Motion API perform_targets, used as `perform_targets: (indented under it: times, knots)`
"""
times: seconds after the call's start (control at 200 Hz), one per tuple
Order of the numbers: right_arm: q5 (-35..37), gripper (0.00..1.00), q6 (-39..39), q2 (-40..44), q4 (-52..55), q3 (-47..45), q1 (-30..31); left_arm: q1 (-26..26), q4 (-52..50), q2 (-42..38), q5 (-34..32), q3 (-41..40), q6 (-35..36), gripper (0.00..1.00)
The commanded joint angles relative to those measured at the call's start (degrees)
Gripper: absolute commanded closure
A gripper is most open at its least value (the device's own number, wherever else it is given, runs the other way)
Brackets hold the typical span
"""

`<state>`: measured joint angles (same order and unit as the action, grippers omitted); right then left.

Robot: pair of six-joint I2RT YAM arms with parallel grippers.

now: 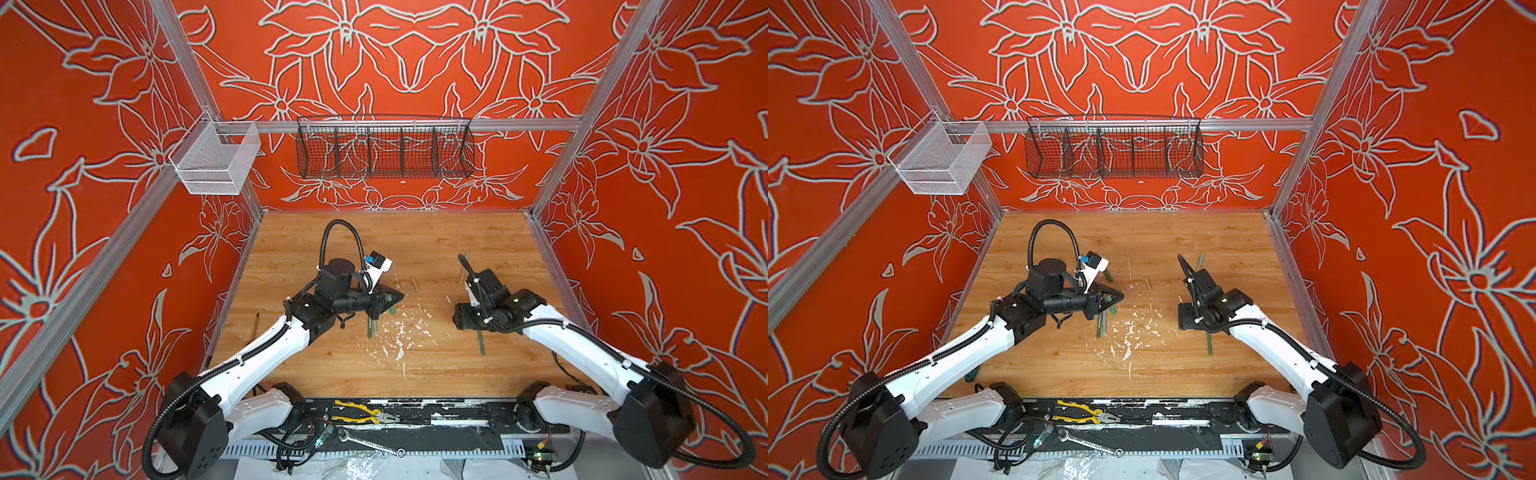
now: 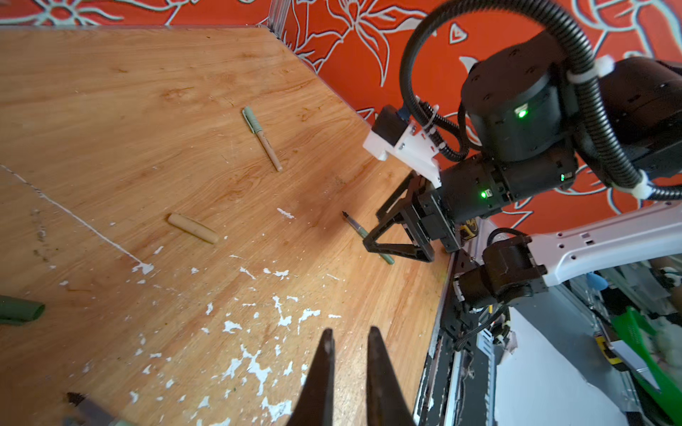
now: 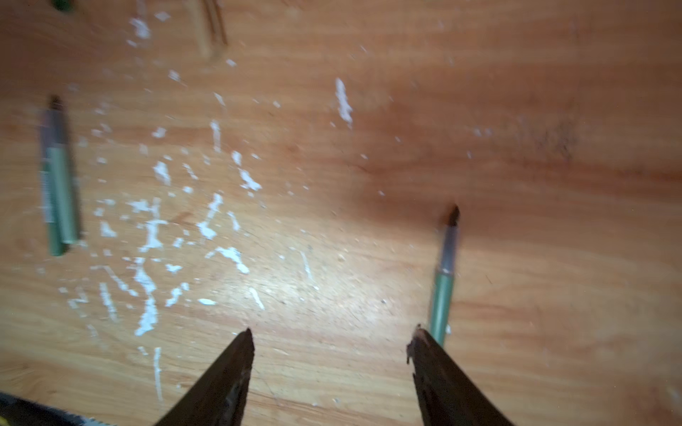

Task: Insert pens into pen caps
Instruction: Pick up a pen from the middle-right of the table.

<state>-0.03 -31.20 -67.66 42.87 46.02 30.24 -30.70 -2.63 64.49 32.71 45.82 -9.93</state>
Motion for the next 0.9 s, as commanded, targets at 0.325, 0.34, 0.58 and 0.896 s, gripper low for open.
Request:
perform_targets:
  times: [0.325, 0.34, 0.58, 0.896]
  knots:
    - [7.13, 0.34, -5.96, -8.93, 5.31, -3.72, -0.76, 0.25, -2.19, -1.99, 0.32, 0.85, 2.20, 1.00]
    - [7.05, 0.35, -6.11, -9.36, 5.29, -3.82, -0.81, 0.21, -2.20, -1.99, 0.34, 0.85, 2.20, 1.00]
    - [4.03, 0.46, -8.13, -11.53, -0.32, -8.06, -2.21, 0.25, -2.03, -1.99, 0.51, 0.67, 2.14, 1.00]
    - [4.33, 0.73, -7.45, -14.19, -0.80, -7.85, -3.20, 0.30, -1.81, -2.08, 0.69, 0.60, 1.80, 1.00]
